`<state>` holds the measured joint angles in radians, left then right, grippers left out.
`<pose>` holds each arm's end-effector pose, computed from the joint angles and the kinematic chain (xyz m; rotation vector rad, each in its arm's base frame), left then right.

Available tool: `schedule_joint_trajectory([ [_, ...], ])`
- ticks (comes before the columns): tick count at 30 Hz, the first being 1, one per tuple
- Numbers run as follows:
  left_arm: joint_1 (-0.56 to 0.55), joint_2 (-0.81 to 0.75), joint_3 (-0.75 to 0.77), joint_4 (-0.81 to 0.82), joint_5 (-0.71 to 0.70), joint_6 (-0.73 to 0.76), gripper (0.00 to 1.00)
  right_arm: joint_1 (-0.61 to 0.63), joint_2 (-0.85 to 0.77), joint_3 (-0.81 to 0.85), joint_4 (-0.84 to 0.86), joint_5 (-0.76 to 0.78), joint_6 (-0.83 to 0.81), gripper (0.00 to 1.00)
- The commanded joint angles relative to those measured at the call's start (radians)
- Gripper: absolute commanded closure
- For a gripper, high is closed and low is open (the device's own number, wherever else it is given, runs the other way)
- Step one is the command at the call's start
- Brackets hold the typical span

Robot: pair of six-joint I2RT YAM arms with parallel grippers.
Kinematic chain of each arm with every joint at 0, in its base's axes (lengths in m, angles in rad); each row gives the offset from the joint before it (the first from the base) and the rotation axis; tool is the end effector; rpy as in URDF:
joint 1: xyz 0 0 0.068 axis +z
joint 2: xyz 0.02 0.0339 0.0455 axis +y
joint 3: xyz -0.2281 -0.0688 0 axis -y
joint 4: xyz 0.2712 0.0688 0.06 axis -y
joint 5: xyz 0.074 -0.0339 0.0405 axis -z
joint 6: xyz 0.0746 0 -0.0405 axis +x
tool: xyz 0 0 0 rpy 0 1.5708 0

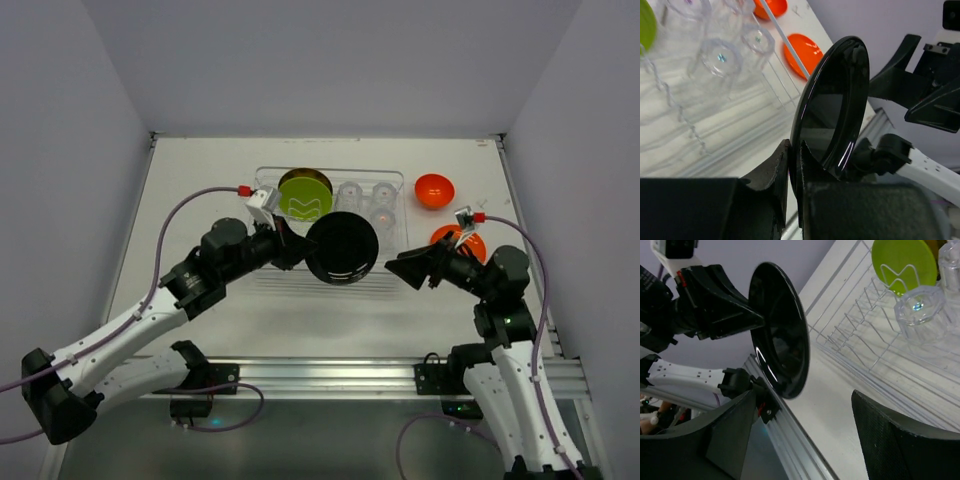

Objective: Unload the mixed dishes from the dish rack

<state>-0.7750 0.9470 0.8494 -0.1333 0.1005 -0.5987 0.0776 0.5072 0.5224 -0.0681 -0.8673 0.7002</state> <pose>0.2140 -0.2200 0.2980 0.2467 1.9174 -1.0455 0.2079 0.0732 0.2819 -0.1810 1.7590 1.2759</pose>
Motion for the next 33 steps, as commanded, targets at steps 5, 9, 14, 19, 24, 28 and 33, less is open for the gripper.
schedule_joint_trajectory([
  [5,-0.009,-0.027,-0.277,0.489,0.122,-0.434,1.0,0.255,0.148,0.123,-0.14,0.229,-0.137,0.27],
  [9,-0.021,-0.017,-0.335,0.563,0.128,-0.483,1.0,0.291,0.175,0.136,-0.147,0.304,-0.156,0.48],
  [14,-0.024,-0.031,-0.355,0.558,0.1,-0.483,1.0,0.303,0.192,0.122,-0.116,0.323,-0.151,0.75],
  [19,-0.023,-0.071,-0.274,0.415,0.029,-0.377,0.84,0.301,0.159,0.123,-0.14,0.422,-0.139,1.0],
  [24,-0.021,-0.112,-0.008,-0.018,-0.151,-0.106,0.0,0.294,0.102,0.151,-0.271,0.777,-0.104,1.0],
  [28,-0.021,-0.221,0.095,-0.285,-0.478,0.077,0.0,0.162,0.091,0.168,-0.349,0.881,-0.068,1.0],
  [33,-0.021,-0.39,0.07,-0.405,-0.582,0.177,0.0,-0.26,0.103,0.18,-0.345,0.846,-0.01,1.0],
])
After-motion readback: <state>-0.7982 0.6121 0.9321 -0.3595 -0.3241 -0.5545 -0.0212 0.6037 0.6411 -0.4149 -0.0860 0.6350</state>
